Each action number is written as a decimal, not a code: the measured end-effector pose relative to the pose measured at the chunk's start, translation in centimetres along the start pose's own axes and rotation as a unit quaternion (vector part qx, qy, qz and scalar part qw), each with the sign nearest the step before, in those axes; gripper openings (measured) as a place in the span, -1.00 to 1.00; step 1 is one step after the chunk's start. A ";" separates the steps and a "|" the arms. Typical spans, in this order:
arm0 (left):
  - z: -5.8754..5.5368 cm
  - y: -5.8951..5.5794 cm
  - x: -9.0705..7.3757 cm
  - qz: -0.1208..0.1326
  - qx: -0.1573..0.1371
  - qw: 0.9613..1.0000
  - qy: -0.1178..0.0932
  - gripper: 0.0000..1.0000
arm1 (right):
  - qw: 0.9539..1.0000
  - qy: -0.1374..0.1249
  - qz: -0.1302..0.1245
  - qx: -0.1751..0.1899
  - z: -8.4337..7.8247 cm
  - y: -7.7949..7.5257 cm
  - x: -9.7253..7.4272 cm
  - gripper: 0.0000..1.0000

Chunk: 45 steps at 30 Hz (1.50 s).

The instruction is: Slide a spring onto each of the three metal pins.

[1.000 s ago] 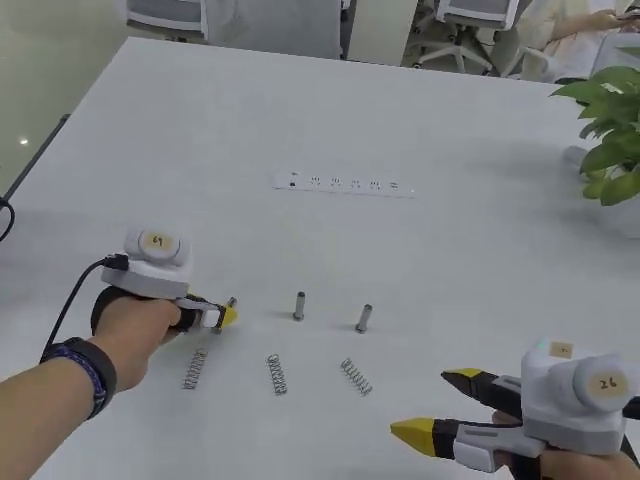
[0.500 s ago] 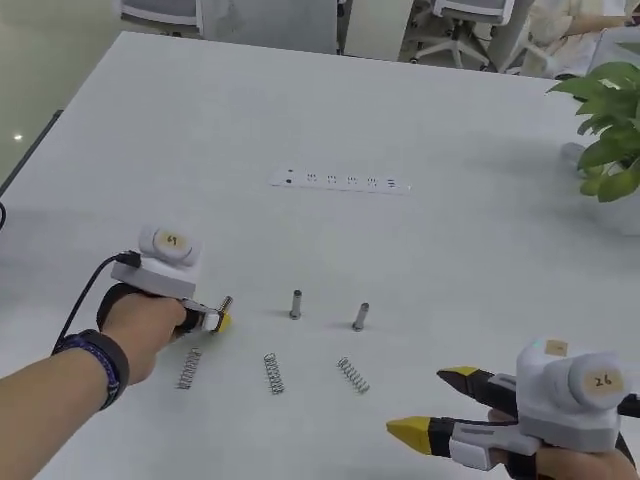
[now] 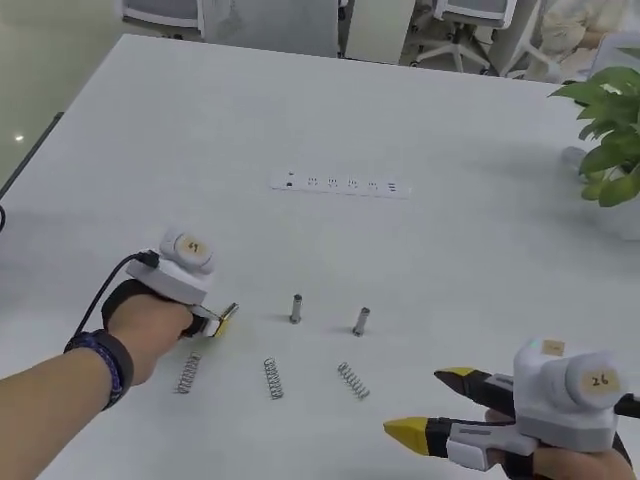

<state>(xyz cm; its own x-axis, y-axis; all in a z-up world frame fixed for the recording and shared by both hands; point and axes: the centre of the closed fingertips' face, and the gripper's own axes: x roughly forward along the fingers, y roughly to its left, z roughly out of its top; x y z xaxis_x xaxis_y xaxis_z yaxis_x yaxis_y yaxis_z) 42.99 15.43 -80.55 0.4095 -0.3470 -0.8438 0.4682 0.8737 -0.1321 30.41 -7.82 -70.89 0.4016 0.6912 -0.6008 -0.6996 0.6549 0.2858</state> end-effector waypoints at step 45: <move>-0.4 0.0 -3.6 -0.013 -0.009 0.998 -0.063 -1.00 | 0.990 -0.025 0.113 0.074 6.2 5.6 14.0 -0.23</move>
<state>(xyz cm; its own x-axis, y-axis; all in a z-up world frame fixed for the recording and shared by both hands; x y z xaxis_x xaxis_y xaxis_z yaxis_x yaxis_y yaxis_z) 41.16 16.81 -77.69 0.4928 -0.4082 -0.7685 0.4668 0.8693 -0.1624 35.78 7.44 -73.10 0.2752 0.8371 -0.4728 -0.6819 0.5166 0.5178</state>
